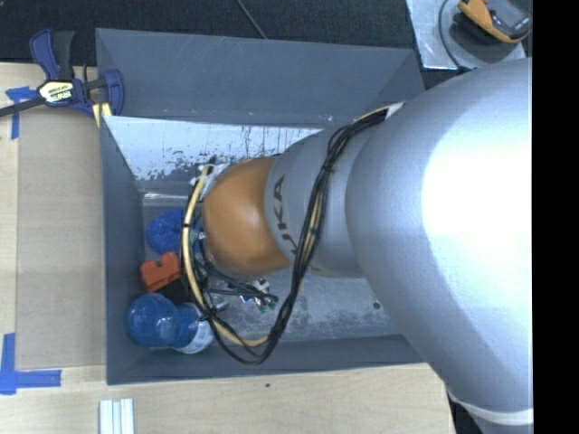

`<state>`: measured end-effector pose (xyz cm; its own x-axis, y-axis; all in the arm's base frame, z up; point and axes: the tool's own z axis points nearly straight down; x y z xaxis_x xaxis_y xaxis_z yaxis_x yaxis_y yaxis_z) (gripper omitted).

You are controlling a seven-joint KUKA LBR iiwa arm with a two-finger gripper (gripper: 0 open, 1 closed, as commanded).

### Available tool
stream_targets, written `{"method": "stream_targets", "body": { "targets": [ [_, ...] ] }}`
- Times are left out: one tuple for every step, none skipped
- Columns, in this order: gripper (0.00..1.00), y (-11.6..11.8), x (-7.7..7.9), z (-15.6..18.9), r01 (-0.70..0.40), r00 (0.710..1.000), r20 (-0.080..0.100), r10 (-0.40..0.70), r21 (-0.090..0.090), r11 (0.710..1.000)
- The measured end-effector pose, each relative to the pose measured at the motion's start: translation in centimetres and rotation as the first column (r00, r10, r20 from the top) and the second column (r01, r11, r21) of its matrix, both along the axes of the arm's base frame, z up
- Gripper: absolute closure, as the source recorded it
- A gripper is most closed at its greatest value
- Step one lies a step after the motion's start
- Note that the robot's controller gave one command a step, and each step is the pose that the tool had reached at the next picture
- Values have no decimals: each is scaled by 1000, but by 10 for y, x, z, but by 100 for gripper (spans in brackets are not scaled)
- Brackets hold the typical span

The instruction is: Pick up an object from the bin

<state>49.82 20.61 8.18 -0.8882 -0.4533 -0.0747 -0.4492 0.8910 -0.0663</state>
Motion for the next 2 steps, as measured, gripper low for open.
{"method": "stream_targets", "body": {
  "targets": [
    [100,-1,0,0,9,1000,-3,-9,1,1000],
    [100,-1,0,0,8,1000,-3,-8,1,1000]
  ]
}}
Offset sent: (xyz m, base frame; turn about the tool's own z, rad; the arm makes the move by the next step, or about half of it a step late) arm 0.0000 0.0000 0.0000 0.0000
